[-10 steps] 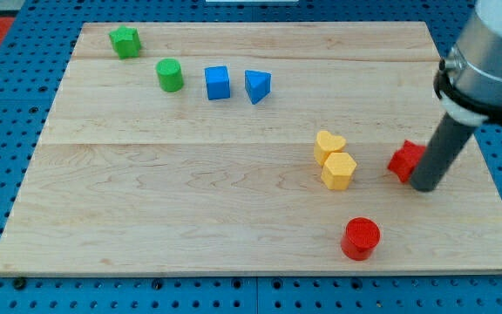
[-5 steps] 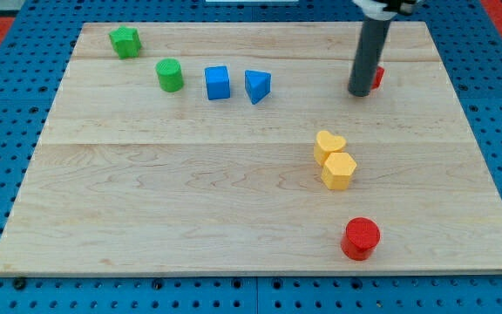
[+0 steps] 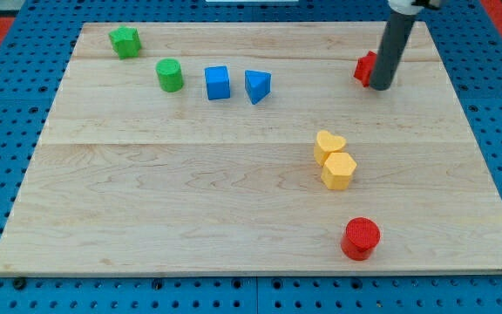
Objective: Slide the red star to the top center
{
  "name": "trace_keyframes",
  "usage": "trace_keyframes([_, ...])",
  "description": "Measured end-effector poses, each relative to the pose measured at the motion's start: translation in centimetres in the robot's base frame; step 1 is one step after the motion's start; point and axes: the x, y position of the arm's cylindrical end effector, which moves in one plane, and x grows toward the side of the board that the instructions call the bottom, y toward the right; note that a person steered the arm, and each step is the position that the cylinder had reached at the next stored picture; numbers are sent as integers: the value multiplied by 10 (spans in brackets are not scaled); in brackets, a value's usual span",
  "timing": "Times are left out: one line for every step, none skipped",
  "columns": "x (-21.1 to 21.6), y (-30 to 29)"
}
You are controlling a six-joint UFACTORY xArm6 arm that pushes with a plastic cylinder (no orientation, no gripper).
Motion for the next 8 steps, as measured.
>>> trace_keyframes([-8, -9])
trace_keyframes([14, 8])
trace_keyframes([-20, 22])
trace_keyframes([-29, -16])
trace_keyframes([-50, -74])
trace_keyframes([-54, -48])
trace_keyframes([-76, -19])
trace_keyframes([-86, -76])
